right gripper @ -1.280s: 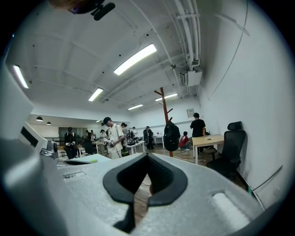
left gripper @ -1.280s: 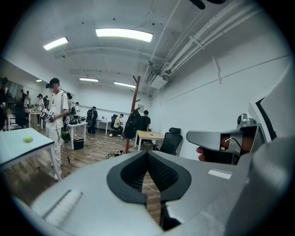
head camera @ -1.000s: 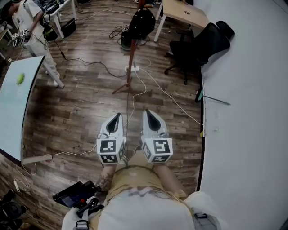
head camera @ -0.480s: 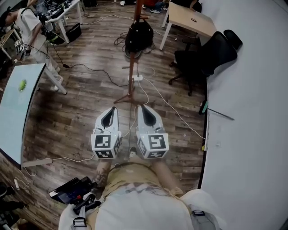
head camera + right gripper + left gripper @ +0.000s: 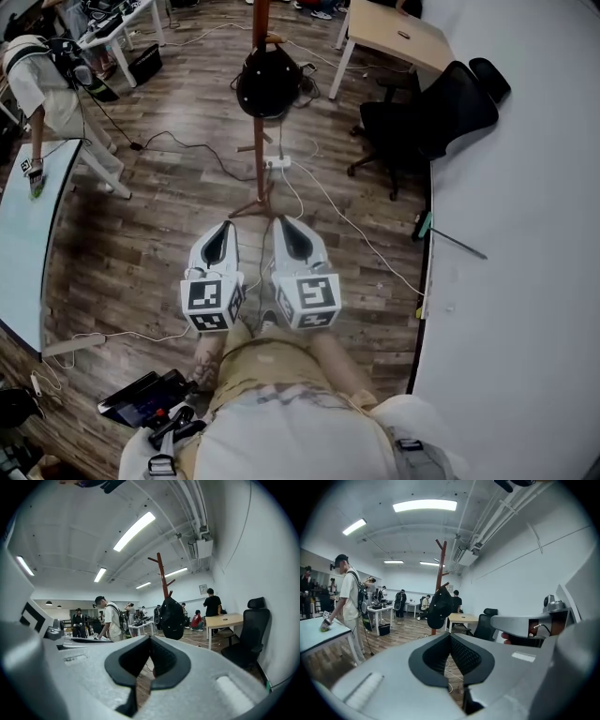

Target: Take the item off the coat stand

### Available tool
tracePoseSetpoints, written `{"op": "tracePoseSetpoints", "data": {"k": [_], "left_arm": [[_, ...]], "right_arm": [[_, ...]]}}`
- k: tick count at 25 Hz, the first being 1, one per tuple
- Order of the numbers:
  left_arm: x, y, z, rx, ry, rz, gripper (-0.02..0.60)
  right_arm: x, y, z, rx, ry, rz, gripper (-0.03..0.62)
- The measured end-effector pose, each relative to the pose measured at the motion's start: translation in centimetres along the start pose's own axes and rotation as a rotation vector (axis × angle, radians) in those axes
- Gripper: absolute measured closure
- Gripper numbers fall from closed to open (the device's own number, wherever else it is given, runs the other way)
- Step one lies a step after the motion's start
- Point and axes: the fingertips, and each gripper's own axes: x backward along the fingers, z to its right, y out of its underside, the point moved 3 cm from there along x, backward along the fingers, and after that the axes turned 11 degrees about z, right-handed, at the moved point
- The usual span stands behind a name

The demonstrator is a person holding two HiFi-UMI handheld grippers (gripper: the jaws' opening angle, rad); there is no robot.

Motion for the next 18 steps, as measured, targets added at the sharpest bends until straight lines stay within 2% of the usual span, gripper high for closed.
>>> {"op": "tracePoseSetpoints", "data": {"k": [6,11,18], "left_arm": [[-0.4,0.6,-0.4,0.004,0.01,-0.003,0.58],[-8.7,0.8,-3.0,0.019,0.043,-0.008,0.58],[-15.0,-1.8,-6.6,0.024,0.1,0.018,0.58]], "right_arm": [[-0.4,0.5,0.1,0.007,0.006,-0.011,0.592],[-7.6,1.9,3.1,0.021,0.029,-0.033,0.592],[-15.0,0.4,3.3,0.058,0.058,0.001,0.592]]}}
